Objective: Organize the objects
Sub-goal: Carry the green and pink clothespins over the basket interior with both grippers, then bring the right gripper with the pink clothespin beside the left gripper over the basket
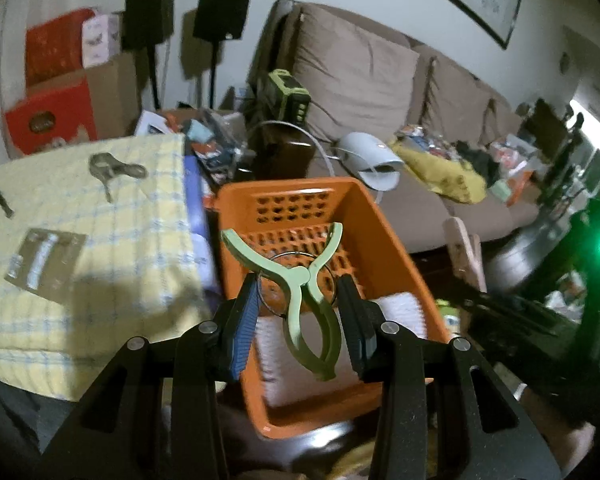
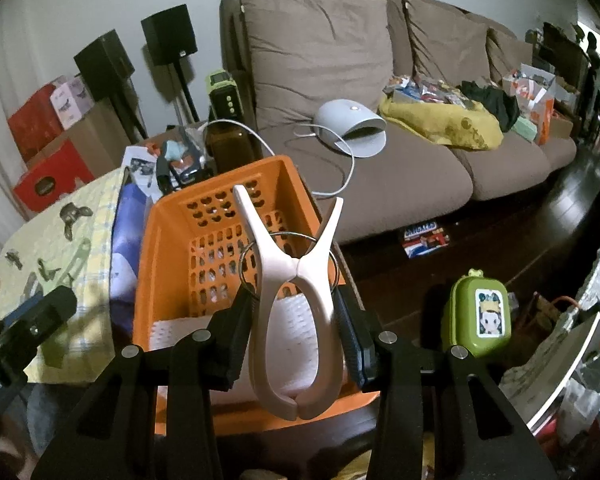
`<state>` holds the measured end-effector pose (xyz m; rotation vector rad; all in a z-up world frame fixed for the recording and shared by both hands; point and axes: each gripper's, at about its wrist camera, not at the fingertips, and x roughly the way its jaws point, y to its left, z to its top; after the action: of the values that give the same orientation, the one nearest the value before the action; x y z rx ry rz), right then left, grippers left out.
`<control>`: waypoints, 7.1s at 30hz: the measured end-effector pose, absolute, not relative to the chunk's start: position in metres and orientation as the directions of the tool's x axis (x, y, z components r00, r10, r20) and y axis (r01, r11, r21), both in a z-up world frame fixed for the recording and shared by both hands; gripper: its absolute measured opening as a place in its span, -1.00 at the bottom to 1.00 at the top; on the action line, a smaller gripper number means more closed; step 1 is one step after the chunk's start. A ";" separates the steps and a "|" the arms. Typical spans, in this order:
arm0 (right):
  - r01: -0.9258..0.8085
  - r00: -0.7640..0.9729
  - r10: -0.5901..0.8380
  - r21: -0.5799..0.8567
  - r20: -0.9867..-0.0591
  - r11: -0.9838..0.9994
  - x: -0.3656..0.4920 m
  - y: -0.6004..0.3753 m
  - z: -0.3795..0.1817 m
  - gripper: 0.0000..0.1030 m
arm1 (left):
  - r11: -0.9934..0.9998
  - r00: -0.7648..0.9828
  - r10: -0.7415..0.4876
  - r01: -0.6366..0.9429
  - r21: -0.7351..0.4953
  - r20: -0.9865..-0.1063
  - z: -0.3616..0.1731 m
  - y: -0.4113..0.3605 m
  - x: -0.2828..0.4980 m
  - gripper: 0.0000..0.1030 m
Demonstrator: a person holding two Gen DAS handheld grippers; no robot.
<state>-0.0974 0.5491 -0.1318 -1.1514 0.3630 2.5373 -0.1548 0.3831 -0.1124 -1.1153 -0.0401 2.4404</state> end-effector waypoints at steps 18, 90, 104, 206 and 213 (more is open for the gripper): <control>-0.366 -0.604 0.152 0.103 -0.783 -0.925 -0.107 0.541 -0.144 -0.20 | -0.911 -0.594 0.363 -0.387 -0.140 -0.718 -0.130 0.377 -0.161 -0.29; -0.375 -0.556 0.155 0.080 -0.817 -0.924 -0.110 0.544 -0.162 -0.20 | -0.923 -0.561 0.338 -0.354 -0.151 -0.755 -0.152 0.388 -0.169 -0.30; -0.368 -0.548 0.154 0.072 -0.822 -0.927 -0.110 0.541 -0.165 -0.20 | -0.917 -0.541 0.354 -0.363 -0.168 -0.763 -0.158 0.390 -0.166 -0.30; -0.340 -0.461 0.141 0.028 -0.876 -0.940 -0.118 0.536 -0.187 -0.20 | -0.904 -0.479 0.343 -0.402 -0.145 -0.808 -0.187 0.405 -0.157 -0.30; -0.337 -0.462 0.140 0.027 -0.876 -0.941 -0.117 0.536 -0.187 -0.20 | -0.900 -0.474 0.344 -0.411 -0.142 -0.810 -0.190 0.409 -0.154 -0.30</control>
<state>-0.1173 0.5361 -0.1869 -1.4424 0.2855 2.4525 -0.1544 0.4092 -0.1895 -1.2804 0.1002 2.3720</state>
